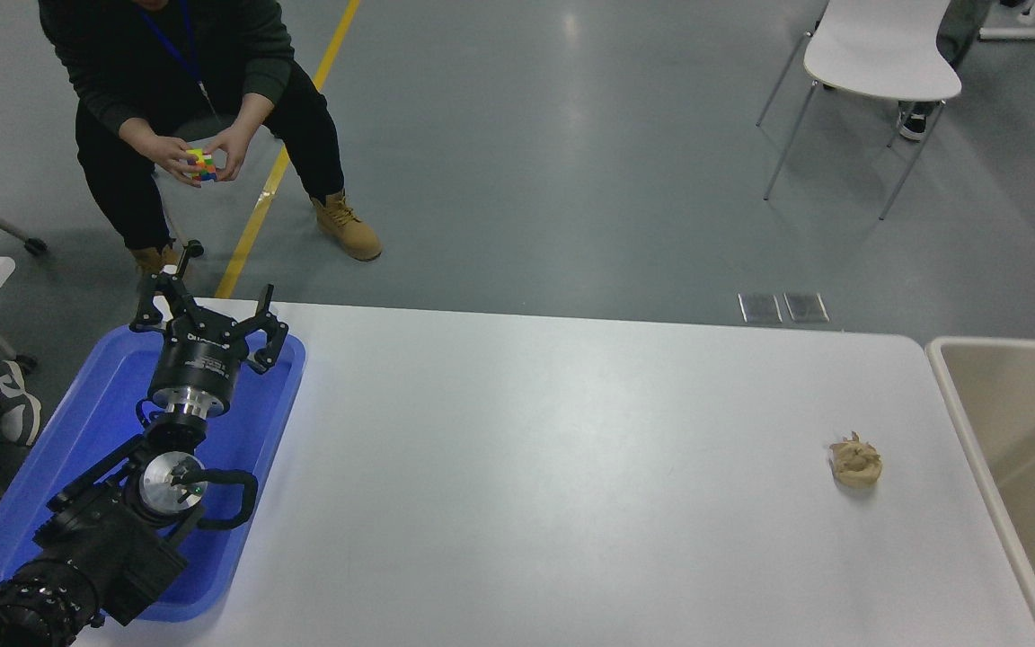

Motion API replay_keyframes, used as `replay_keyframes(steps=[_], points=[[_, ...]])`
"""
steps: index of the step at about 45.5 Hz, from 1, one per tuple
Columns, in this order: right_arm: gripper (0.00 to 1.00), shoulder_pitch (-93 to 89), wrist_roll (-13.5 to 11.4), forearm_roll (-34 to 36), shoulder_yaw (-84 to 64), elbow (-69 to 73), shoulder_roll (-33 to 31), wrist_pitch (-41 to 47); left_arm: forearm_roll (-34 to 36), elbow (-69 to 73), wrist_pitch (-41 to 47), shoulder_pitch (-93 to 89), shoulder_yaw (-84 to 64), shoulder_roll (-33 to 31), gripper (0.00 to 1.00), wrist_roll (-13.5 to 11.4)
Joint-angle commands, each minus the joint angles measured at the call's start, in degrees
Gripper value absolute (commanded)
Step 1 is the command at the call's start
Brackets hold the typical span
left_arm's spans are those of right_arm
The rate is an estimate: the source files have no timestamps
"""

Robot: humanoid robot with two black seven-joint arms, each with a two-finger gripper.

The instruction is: Pick up foil plate and place in dustbin

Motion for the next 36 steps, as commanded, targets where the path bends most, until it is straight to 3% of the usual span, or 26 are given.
replay_keyframes(steps=[1,10,29,36], points=[[1.0,9.4,-0.1,-0.4,-3.6,1.9,2.5,2.5,0.0,0.0,0.0,-0.1,0.0,0.0,1.0,0.1],[1.0,20.5,-0.4,-1.8,-10.1,14.2,3.0,1.9,0.0,0.0,0.0,0.0,0.0,0.0,1.0,0.1],[1.0,36.7,-1.1,-14.1,-11.2,41.6,3.2,1.2,0.0,0.0,0.0,-0.1,0.0,0.0,1.0,0.1],[1.0,43.1,-1.1,-14.6,-13.0,53.2,3.5,1.1,0.0,0.0,0.0,0.0,0.0,0.0,1.0,0.1]])
